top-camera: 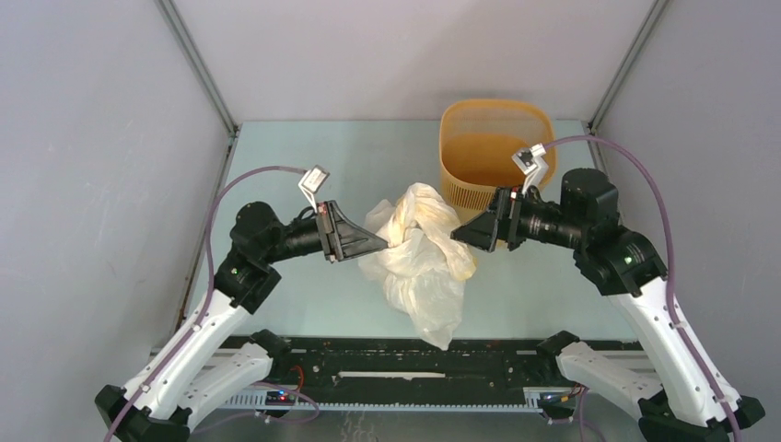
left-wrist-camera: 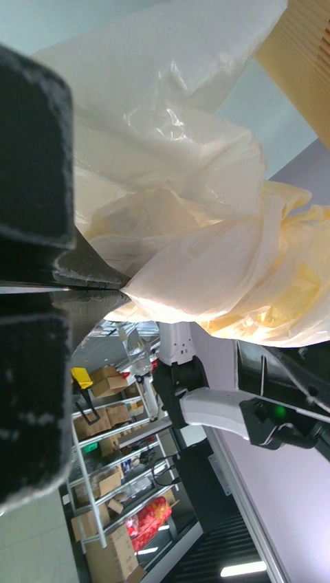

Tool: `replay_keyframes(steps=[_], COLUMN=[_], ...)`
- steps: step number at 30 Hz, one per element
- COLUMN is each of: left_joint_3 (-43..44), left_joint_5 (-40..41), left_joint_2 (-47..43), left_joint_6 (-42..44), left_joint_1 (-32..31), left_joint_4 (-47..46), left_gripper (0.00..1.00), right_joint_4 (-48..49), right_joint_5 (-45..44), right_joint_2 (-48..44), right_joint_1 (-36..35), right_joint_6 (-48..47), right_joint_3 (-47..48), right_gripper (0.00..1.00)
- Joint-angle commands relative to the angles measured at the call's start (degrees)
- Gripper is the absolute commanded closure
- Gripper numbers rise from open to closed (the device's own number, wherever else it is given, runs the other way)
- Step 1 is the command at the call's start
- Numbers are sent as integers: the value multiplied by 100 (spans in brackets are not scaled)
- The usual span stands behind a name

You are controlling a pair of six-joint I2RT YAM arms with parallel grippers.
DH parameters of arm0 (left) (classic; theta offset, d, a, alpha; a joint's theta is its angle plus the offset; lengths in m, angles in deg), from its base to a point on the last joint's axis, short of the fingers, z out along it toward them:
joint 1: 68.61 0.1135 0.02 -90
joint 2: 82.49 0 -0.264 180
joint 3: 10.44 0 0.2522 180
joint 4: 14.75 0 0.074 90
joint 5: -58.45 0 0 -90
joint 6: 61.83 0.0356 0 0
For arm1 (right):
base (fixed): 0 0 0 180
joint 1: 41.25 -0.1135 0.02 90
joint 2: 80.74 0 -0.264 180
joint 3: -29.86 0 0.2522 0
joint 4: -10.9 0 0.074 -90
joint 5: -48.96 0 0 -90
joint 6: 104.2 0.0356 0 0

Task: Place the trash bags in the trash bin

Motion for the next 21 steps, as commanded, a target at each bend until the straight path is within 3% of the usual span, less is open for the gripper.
replay_keyframes(steps=[1, 4, 7, 12, 14, 16, 17, 21], left_joint_3=[318, 352, 380, 466, 619, 962, 1107, 1401], left_joint_5=[-333, -434, -473, -372, -171, 311, 639, 1764], left_joint_2=[-11, 50, 101, 290, 362, 449, 495, 589], left_joint_6=[-152, -195, -205, -93, 152, 811, 1058, 1537], left_joint_1=[-56, -116, -217, -243, -231, -207, -171, 14], left_joint_4=[-345, -413, -463, -315, 99, 1180, 1653, 2810], left_gripper=[100, 100, 100, 100, 100, 100, 100, 96], right_joint_4=[139, 103, 231, 685, 720, 618, 537, 601], right_joint_5=[457, 303, 298, 346, 179, 16, -12, 519], right_joint_2=[167, 277, 436, 530, 451, 345, 303, 242], right_joint_1=[-5, -40, -127, -433, -412, -247, -117, 312], right_joint_6=[-381, -575, -393, 142, 275, 480, 618, 1253], right_joint_3=[199, 198, 200, 194, 170, 166, 166, 61], right_gripper=[15, 10, 10, 37, 60, 94, 100, 100])
